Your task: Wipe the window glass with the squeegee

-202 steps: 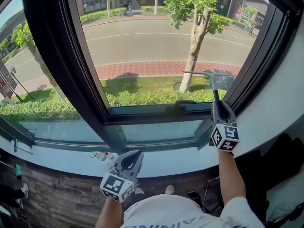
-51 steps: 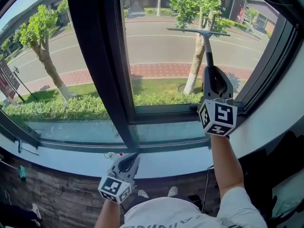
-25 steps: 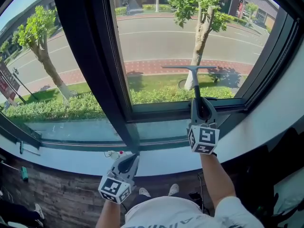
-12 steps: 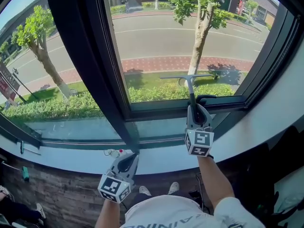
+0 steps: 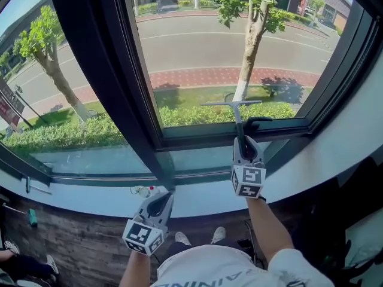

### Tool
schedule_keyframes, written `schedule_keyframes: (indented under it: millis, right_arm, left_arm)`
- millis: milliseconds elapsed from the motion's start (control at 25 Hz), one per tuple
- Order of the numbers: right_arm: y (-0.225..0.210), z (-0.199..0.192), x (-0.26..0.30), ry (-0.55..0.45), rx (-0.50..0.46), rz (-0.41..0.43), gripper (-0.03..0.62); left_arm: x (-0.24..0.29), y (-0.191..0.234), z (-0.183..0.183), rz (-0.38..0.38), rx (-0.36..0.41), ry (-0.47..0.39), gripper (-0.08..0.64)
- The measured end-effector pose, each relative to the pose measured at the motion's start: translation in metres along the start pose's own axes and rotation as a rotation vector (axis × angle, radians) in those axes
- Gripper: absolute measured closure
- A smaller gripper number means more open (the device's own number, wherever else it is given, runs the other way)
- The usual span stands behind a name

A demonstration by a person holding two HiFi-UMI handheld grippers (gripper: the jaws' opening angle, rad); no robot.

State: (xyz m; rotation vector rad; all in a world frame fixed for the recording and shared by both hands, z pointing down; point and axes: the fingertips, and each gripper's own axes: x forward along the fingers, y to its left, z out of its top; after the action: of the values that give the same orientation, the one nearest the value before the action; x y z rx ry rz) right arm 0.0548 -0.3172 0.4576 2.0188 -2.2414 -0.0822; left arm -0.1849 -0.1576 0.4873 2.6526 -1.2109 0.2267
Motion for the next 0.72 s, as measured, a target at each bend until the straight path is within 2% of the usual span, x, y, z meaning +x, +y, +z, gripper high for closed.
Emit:
schedule_keyframes:
  millis: [240, 480, 600, 720]
  right_arm:
    - [-0.001, -0.037, 0.003, 0.068, 0.029, 0.004, 0.492]
    - [0.002, -0.059, 0.002, 0.109, 0.034, 0.013, 0.492]
    - [0.003, -0.065, 0.000, 0.114, 0.025, 0.021, 0.492]
    - [0.007, -0.054, -0.011, 0.073, 0.013, 0.042, 0.492]
  left_arm:
    - [-0.001, 0.003, -0.004, 0.010, -0.005, 0.009, 0.546]
    - [-0.004, 0.004, -0.006, 0.024, -0.007, 0.017, 0.546]
    - [-0.004, 0.004, -0.010, 0.028, -0.009, 0.022, 0.545]
    - [-0.006, 0.004, -0.011, 0.037, -0.011, 0.025, 0.545]
